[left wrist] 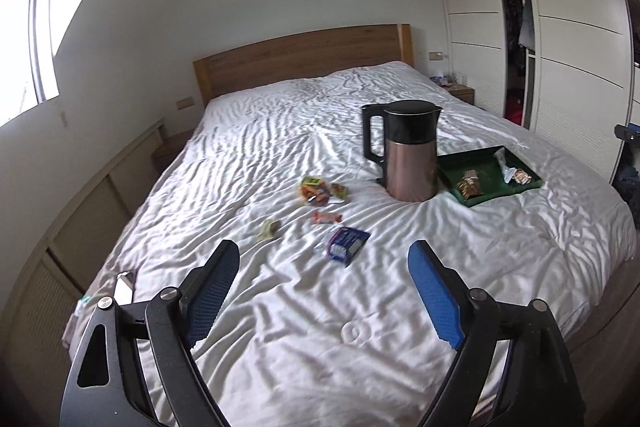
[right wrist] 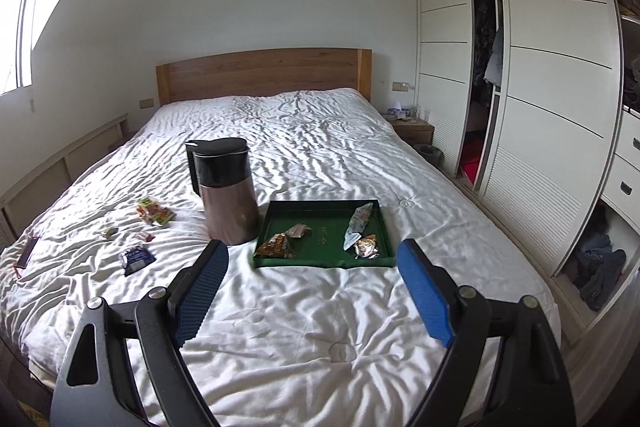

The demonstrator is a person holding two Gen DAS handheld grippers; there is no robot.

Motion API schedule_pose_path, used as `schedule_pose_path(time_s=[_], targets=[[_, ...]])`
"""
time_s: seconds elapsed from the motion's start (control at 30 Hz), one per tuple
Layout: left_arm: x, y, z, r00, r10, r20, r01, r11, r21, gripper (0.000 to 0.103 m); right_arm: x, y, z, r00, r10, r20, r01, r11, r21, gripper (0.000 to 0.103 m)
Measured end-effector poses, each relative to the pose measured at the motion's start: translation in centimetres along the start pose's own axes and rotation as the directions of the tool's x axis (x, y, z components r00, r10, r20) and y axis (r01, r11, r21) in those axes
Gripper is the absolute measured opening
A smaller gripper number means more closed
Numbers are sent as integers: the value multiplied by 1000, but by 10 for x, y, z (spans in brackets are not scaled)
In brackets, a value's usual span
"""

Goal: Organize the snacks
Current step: 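Withdraw both tools from the tray back toward the remaining snacks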

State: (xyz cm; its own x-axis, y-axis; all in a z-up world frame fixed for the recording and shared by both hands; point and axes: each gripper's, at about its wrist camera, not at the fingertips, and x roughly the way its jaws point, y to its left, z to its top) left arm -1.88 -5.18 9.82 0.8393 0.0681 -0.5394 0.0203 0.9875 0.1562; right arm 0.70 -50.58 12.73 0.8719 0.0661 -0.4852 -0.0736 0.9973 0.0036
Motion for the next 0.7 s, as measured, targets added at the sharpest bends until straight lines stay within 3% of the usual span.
schedule_pose_path(time_s=[0.2,0.37,0.53,0.7], targets=[[-31,19,-13,999,35,4,-34,998,-47,85,-24,17,-9,998,55,34,-55,998,-15,103],[-46,21,-15,998,57,25,-56,997,-48,93,-32,39,-11,995,96,41,-94,994,-51,103],[-36,26,-21,999,51,4,-50,997,-54,93,-27,64,-11,990,135,29,-132,988,-76,103],[-13,42,-28,998,30,-50,-36,992,-117,93,-9,91,-16,984,178,-9,-178,978,-113,103]])
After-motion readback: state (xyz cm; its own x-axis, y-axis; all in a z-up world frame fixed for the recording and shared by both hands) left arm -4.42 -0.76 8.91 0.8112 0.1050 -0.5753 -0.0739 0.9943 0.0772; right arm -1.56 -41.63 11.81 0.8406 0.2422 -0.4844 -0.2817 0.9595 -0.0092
